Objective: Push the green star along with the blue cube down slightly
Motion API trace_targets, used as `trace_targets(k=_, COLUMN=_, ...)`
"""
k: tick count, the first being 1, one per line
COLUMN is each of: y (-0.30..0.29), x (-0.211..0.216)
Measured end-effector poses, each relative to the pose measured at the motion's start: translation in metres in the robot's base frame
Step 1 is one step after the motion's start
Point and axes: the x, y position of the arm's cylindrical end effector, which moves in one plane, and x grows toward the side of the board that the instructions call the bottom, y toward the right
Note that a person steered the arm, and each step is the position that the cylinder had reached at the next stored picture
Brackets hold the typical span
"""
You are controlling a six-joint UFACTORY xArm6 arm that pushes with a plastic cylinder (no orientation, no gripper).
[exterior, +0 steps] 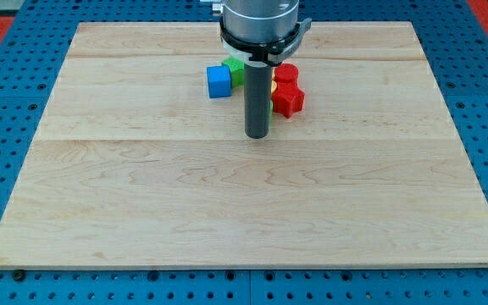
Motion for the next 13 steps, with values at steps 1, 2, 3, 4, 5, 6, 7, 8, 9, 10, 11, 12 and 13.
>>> trace_targets(k=1, y=0.001, x=0.0)
trace_targets(k=2, y=0.001, x=0.0)
trace_targets(k=3, y=-0.026, x=-0.003)
trace_targets(k=4, y=-0.08, x=-0.052)
trace_targets(k=5, y=-0.145, x=-0.12)
trace_targets(k=6, y=-0.171, x=-0.161)
trace_targets(k=7, y=-0.121, x=-0.177)
trace_targets(k=8, y=-0.105, x=-0.176)
trace_targets(k=9, y=-0.09, x=-0.165)
trace_targets(k=10, y=-0.074, x=-0.152)
trace_targets(k=11, y=-0.059, x=-0.15)
trace_targets(k=12, y=-0.058, x=-0.162)
trace_targets(k=13, y=-0.057, x=-0.153)
